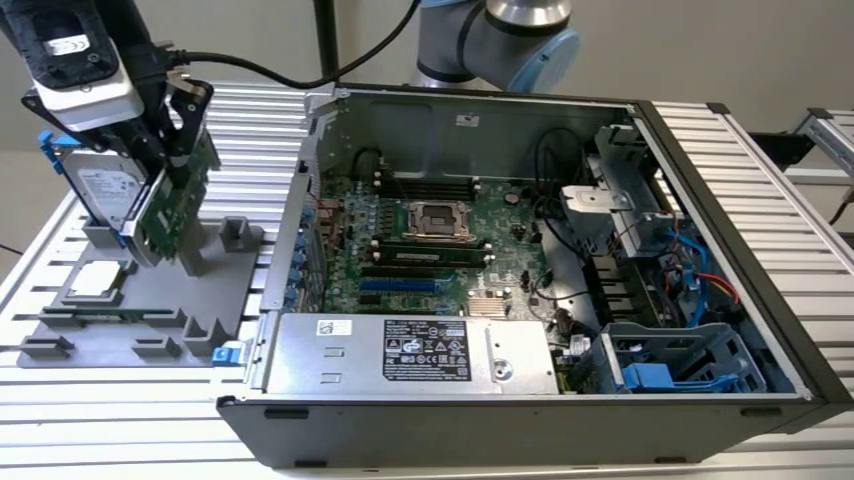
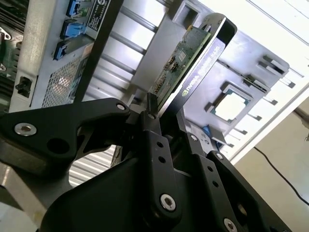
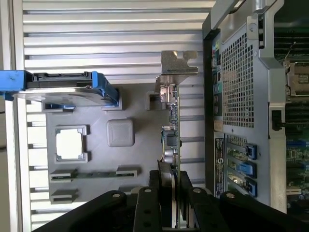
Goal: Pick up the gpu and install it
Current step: 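Pick up the gpu and move the gpu toward the slot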
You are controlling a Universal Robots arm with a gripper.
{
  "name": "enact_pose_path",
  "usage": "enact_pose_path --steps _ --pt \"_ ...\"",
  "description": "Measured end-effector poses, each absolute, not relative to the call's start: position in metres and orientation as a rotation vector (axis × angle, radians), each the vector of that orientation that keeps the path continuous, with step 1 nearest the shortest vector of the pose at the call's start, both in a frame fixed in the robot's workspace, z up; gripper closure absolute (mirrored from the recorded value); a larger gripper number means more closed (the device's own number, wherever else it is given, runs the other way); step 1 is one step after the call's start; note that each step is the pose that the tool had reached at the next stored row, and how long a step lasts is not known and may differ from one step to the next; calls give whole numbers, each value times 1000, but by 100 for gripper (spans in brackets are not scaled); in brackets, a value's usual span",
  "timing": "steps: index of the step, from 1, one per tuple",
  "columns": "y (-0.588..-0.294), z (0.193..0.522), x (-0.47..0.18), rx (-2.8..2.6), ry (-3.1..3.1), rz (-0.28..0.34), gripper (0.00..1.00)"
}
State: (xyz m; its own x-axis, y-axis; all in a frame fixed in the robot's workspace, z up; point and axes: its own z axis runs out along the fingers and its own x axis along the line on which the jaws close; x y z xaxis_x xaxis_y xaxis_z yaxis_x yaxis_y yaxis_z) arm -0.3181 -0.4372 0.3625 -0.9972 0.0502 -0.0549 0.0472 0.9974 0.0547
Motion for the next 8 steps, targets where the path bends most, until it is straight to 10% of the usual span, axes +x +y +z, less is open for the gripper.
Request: enact_pose_path --steps 8 --pt "-437 371 -318 75 3083 82 100"
